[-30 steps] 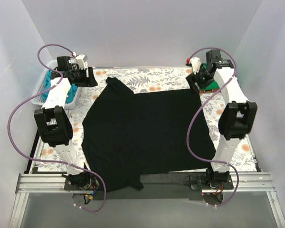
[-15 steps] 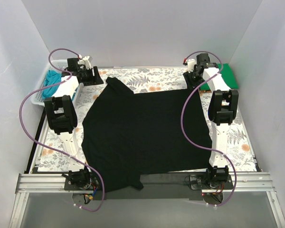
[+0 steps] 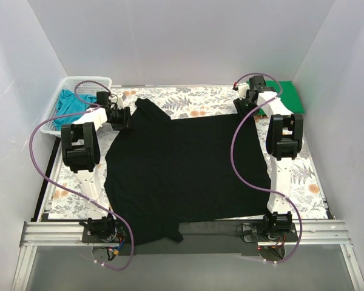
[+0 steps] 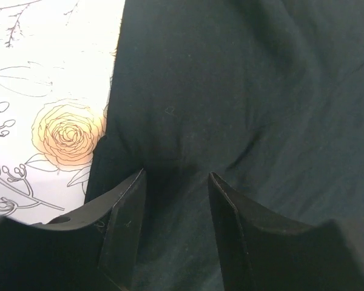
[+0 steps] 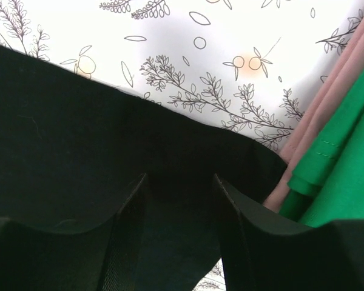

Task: Fold and stack the t-shirts
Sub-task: Flatten the tshirt out

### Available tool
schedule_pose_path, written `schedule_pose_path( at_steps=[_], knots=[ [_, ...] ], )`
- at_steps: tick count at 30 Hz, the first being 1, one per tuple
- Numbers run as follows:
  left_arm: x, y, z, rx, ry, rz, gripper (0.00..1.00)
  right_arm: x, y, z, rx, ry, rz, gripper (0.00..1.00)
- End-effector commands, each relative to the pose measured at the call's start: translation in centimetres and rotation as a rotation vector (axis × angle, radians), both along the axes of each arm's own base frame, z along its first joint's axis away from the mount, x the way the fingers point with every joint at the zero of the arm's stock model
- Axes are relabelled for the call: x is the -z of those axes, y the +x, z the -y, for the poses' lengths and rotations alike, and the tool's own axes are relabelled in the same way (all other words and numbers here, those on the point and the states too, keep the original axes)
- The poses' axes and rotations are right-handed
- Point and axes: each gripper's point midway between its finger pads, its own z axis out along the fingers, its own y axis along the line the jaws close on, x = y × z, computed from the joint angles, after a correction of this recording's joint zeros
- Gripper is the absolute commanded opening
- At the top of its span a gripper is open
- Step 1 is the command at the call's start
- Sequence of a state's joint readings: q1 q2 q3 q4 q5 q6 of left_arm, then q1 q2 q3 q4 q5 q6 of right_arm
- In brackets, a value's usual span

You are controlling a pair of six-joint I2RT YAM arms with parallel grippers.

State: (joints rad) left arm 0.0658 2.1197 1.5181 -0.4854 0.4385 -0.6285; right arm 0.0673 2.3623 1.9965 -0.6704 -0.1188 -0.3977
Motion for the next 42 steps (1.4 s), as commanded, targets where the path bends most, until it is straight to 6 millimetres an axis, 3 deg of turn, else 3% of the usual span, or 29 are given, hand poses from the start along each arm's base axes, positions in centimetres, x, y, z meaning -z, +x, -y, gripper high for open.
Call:
schedule_pose_path(
  at_steps=[1, 8, 12, 15, 20, 24, 30, 36, 42],
  knots=[
    [-0.2, -0.4, -2.3, -0.062, 0.147, -0.008, 0.43, -2.9, 0.7, 0.2, -0.009, -0.02, 0.078, 0.52],
    [-0.9, 0.4, -5.4, -0.115, 0.272, -0.001, 0.43, -1.3, -1.1, -0.3, -0.03, -0.001, 0.024, 0.53],
    [-1.3, 0.7, -6.9, -0.137, 0.309, -0.002, 0.42, -2.6, -0.3, -0.9, -0.029, 0.033, 0.052, 0.55],
    [-1.7, 0.7, -7.5, -0.146, 0.307, 0.003, 0.42, -4.3, 0.6, -1.4, -0.025, 0.063, 0.092, 0.62],
    [-2.1, 0.9, -6.6, -0.121, 0.26, 0.018, 0.42, -6.1, 2.4, -1.3, 0.01, 0.073, 0.157, 0.66],
    [-3.2, 1.3, -5.4, -0.098, 0.201, 0.042, 0.44, -5.8, 3.4, -1.0, 0.035, 0.057, 0.17, 0.65],
    [-4.7, 2.3, -4.5, -0.089, 0.172, 0.081, 0.47, -3.8, 3.7, 0.1, 0.077, 0.002, 0.145, 0.61],
    [-4.8, 2.6, -4.3, -0.093, 0.164, 0.081, 0.48, -2.1, 2.9, 0.7, 0.092, -0.027, 0.108, 0.56],
    [-4.9, 2.4, -4.0, -0.089, 0.163, 0.081, 0.49, -0.8, 3.4, 1.9, 0.149, -0.087, 0.113, 0.49]
  ],
)
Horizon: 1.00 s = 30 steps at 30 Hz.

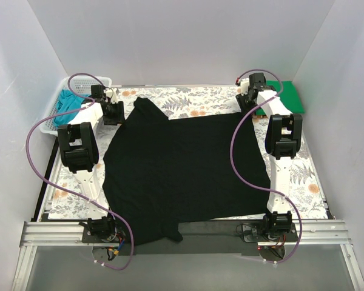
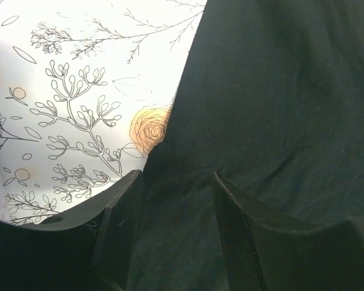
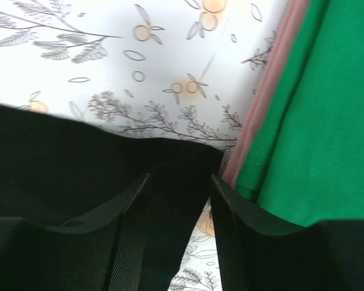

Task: Fold and stack the t-shirts
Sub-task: Flatten the tshirt out, then fold the tshirt

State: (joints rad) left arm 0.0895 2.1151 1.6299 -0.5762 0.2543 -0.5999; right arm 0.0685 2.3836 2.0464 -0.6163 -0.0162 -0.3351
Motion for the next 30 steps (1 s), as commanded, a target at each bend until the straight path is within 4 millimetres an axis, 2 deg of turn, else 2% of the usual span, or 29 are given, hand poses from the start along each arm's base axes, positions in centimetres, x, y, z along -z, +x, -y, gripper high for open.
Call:
schedule_pose_path(
  at_steps=[1, 9, 12, 18, 20, 23, 24, 26, 27, 29, 30],
  knots=[
    [-2.9, 0.7, 0.5, 0.013, -0.004, 0.062, 0.49, 0.0, 1.2, 0.9, 0.062, -0.052, 0.043, 0.49],
    [-2.9, 0.8, 0.6, 0.015, -0.01, 0.064, 0.49, 1.0, 1.3, 1.1, 0.112, -0.065, 0.041, 0.52],
    [-3.0, 0.8, 0.7, 0.011, -0.018, 0.064, 0.49, 2.0, 0.9, 0.9, 0.112, -0.055, 0.017, 0.48],
    [-4.0, 1.4, 1.1, 0.011, -0.045, 0.075, 0.49, 3.9, -0.1, 0.7, 0.127, -0.027, -0.035, 0.46],
    [-4.8, 2.0, 1.3, 0.012, -0.062, 0.089, 0.5, 4.4, -0.2, 0.8, 0.134, -0.018, -0.048, 0.45],
    [-6.1, 2.9, 1.8, 0.02, -0.092, 0.12, 0.52, 4.7, -0.4, 0.7, 0.13, 0.003, -0.065, 0.29],
    [-6.3, 3.3, 1.9, 0.021, -0.097, 0.131, 0.54, 4.9, -0.5, 0.7, 0.13, 0.008, -0.074, 0.18],
    [-6.7, 4.7, 2.1, 0.035, -0.106, 0.171, 0.55, 4.8, -0.7, 0.4, 0.122, 0.022, -0.083, 0.05],
    [-6.9, 5.3, 2.3, 0.04, -0.106, 0.191, 0.56, 4.7, -0.8, 0.4, 0.119, 0.029, -0.086, 0.01],
    [-7.3, 6.6, 3.1, 0.064, -0.107, 0.222, 0.55, 4.0, -0.9, -0.2, 0.099, 0.058, -0.08, 0.01],
    [-6.3, 7.0, 3.4, 0.071, -0.107, 0.213, 0.55, 3.7, -0.9, -0.4, 0.088, 0.068, -0.077, 0.01]
  ],
)
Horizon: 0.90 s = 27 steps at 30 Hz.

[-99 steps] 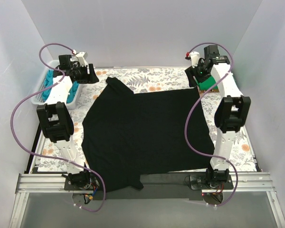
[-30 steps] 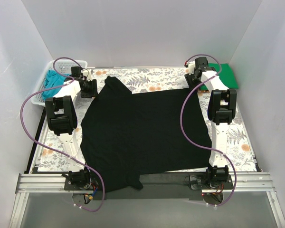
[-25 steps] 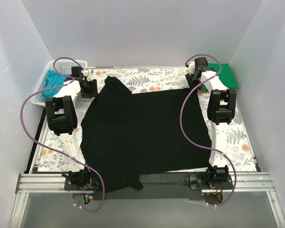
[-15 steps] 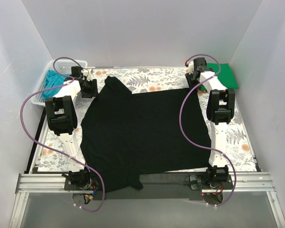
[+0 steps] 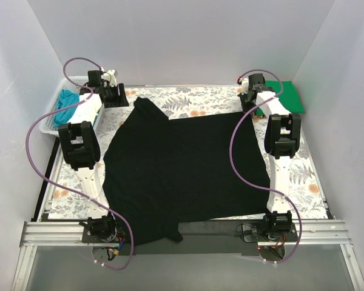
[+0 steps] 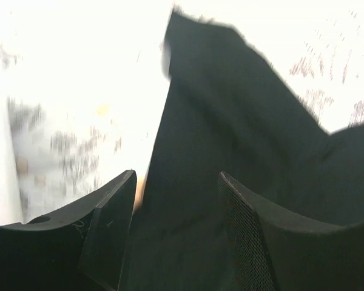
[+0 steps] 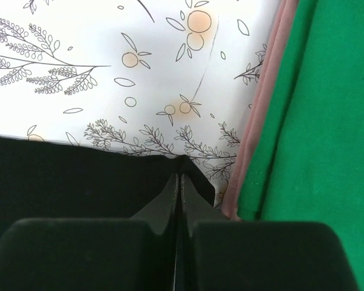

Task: Fold and stack the t-shirts
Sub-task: Fold the tshirt

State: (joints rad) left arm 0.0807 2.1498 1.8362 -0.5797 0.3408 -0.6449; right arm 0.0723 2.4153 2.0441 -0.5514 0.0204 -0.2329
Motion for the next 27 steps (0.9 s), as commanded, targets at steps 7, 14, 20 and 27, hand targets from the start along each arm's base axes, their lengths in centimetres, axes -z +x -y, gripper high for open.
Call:
schedule_pose_path(
  at_steps=[7, 14, 20, 27],
  knots=[
    [2.3, 4.0, 3.3, 0.023, 0.041, 0.057, 0.55, -1.4, -1.5, -2.0, -0.082, 0.114, -0.029, 0.01],
    [4.3, 3.9, 4.2, 0.017, 0.151, 0.041, 0.52, -2.8, -1.5, -2.5, -0.126, 0.137, -0.003, 0.01],
    [6.5, 3.1, 4.0, 0.012, 0.244, 0.009, 0.49, -3.3, -1.5, -2.9, -0.139, 0.153, 0.004, 0.01],
    [5.5, 4.0, 3.1, -0.021, 0.282, 0.055, 0.48, -3.6, -1.5, -2.9, -0.152, 0.148, 0.011, 0.01]
  ],
)
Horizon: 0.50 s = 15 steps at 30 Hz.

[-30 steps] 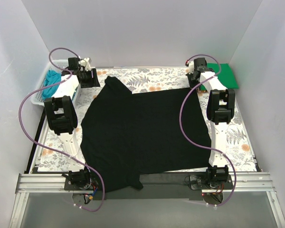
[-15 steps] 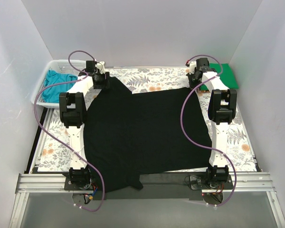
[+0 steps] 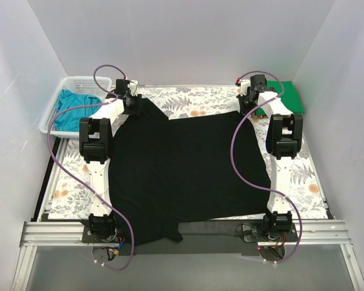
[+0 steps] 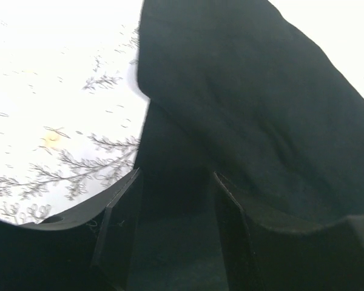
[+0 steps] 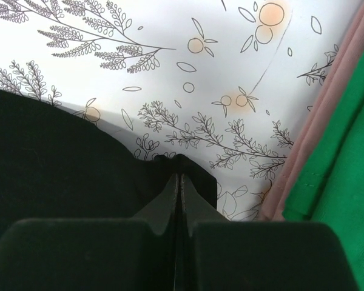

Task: Fold and stack the t-shirts
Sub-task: Fold the tshirt

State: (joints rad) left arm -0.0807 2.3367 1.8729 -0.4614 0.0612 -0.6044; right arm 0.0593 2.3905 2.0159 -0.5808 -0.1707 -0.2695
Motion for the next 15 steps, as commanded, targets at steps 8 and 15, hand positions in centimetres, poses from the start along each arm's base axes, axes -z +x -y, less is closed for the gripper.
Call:
schedule_pose_path(
  at_steps=[8, 15],
  knots=[
    [-4.7, 0.1, -2.2, -0.039, 0.079, 0.087, 0.47, -3.8, 0.1, -0.3, -0.039, -0.003, 0.065, 0.01],
    [-3.0, -1.1, -2.9, -0.038, 0.071, 0.025, 0.47, -3.6, 0.2, -0.3, -0.04, -0.002, 0.063, 0.01]
  ],
)
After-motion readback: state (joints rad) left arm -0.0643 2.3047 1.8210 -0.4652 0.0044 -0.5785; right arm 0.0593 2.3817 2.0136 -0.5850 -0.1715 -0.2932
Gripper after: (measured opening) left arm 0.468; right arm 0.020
